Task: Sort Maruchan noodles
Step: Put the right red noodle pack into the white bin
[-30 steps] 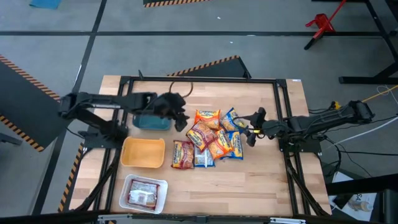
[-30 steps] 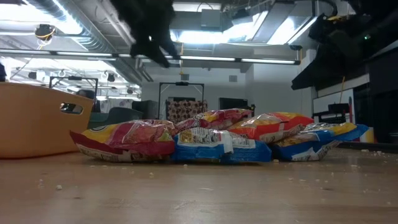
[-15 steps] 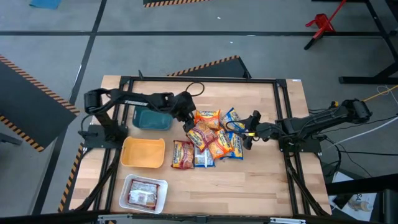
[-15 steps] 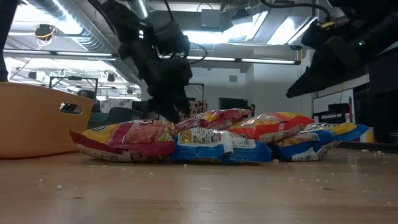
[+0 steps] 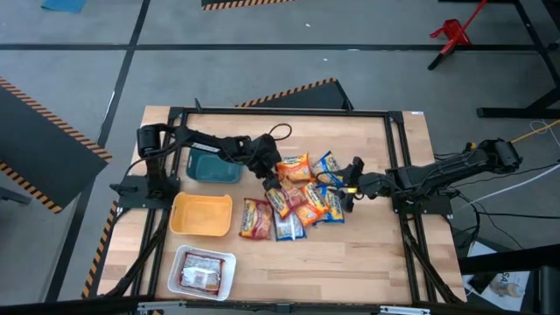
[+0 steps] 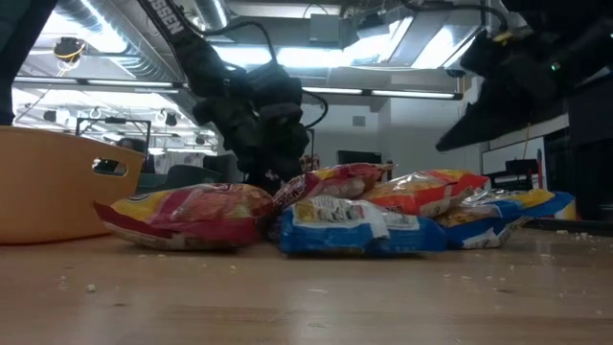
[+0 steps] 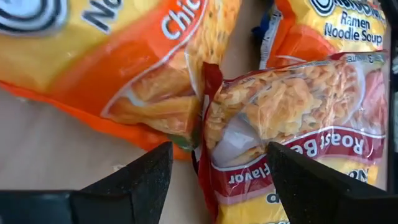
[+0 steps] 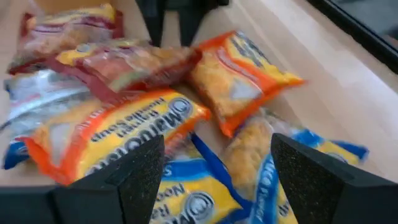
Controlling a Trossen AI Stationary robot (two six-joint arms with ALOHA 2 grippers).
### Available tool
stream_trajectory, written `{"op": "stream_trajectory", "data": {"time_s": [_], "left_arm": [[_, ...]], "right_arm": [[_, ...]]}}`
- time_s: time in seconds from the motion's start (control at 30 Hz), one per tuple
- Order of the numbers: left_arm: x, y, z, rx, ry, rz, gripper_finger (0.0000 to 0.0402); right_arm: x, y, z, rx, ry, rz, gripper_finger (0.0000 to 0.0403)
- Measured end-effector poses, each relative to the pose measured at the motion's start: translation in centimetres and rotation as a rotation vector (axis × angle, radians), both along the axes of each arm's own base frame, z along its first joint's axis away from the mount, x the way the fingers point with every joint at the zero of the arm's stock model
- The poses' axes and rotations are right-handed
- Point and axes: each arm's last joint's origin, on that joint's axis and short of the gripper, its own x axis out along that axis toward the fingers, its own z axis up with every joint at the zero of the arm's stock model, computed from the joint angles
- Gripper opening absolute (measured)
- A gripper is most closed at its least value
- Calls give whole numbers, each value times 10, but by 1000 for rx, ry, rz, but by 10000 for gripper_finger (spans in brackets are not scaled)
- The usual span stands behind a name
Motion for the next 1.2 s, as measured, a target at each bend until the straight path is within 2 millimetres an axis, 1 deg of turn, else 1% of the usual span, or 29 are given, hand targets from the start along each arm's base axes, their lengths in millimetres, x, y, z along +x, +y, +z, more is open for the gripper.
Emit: {"op": "stream_trajectory", "data": {"time_s": [0.13,0.23,0.37,0.53,0.7,0.8,0.97,1.2], "left_arm": [[0,0,1,-17,-10,-7,255],[2,0,6,-24,-44,-10,255],[3,-1,7,-59,-62,-19,255],[5,-5,8,-56,-68,-33,255],[5,-5,8,-53,-69,-36,255],[5,-5,8,-50,-73,-35,255],[6,-5,8,-43,-82,-32,255],[6,-4,8,-25,-79,-17,255]], "right_arm": [[10,5,9,-1,-115,123,282],[18,8,15,-26,-169,209,282],[36,12,15,-50,-66,273,282],[62,17,-1,-122,127,296,282],[86,21,-9,-224,192,341,282],[97,22,-12,-287,217,364,282],[106,24,-16,-385,252,433,282],[108,24,-20,-492,281,526,282]]}}
